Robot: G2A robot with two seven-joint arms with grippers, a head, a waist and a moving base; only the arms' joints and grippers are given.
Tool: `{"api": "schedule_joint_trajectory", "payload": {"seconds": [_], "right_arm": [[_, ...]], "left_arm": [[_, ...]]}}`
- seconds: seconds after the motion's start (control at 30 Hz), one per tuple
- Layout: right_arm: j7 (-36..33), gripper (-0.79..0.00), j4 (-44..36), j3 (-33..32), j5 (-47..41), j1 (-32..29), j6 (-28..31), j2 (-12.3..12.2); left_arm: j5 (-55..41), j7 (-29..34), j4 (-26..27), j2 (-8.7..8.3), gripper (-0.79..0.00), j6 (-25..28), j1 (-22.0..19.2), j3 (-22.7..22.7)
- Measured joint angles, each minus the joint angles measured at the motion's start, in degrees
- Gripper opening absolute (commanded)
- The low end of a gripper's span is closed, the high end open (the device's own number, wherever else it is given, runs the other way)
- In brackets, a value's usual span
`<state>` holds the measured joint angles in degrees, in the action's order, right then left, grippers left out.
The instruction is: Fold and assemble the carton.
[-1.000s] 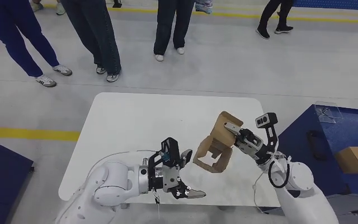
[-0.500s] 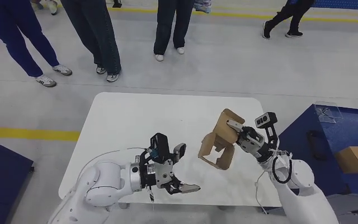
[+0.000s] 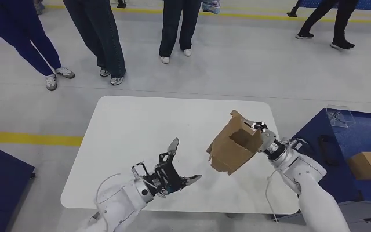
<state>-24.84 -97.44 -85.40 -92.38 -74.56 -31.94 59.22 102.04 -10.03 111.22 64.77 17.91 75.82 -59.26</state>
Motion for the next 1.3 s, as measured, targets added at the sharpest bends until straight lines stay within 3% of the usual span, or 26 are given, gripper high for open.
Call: {"api": "schedule_joint_trajectory", "payload": {"seconds": [0.1,0.27,0.3,0.4,0.53,0.83,0.87,0.93,0.97,1.3], "right_arm": [[3.40,-0.785,0.38,0.64,-4.67,0.49,-3.56,0.19],[5.84,-0.785,-0.32,1.21,-6.77,0.31,-5.26,0.36],[6.04,-0.785,-0.54,1.34,-6.77,0.17,-5.12,0.41],[6.69,-0.785,-0.73,1.59,-7.55,-0.03,-4.88,0.57],[7.76,-0.785,-0.97,1.77,-9.73,-0.01,-5.90,0.72],[11.20,-0.785,-1.11,1.89,-13.85,-0.08,-8.10,0.95],[11.47,-0.785,-1.17,1.93,-14.06,-0.16,-8.14,0.97],[11.97,-0.785,-1.35,2.06,-14.33,-0.23,-8.14,1.03],[12.12,-0.785,-1.49,2.14,-14.26,-0.23,-8.10,1.06],[11.17,-0.785,-2.50,2.76,-11.28,-0.79,-6.56,1.33]], "left_arm": [[8.49,-1.29,-0.66,0.31,0.000,-6.50,0.35,2.30],[11.84,-3.78,-0.91,0.90,0.000,-12.09,0.20,4.17],[11.46,-4.49,-0.75,1.02,-0.046,-12.32,-0.14,4.29],[11.29,-5.36,-0.63,1.23,-0.043,-12.22,-1.01,4.28],[11.95,-5.48,-0.24,1.56,-0.132,-11.88,-2.10,4.88],[11.46,-5.90,0.38,2.28,-0.179,-11.95,-3.71,5.61],[11.54,-5.87,0.42,2.36,-0.206,-11.94,-3.82,5.80],[11.85,-5.51,0.35,2.55,-0.382,-12.11,-4.07,6.16],[12.03,-5.24,0.33,2.64,-0.403,-12.30,-4.14,6.30],[8.78,-6.65,0.25,3.37,-0.459,-12.70,-4.17,6.55]]}}
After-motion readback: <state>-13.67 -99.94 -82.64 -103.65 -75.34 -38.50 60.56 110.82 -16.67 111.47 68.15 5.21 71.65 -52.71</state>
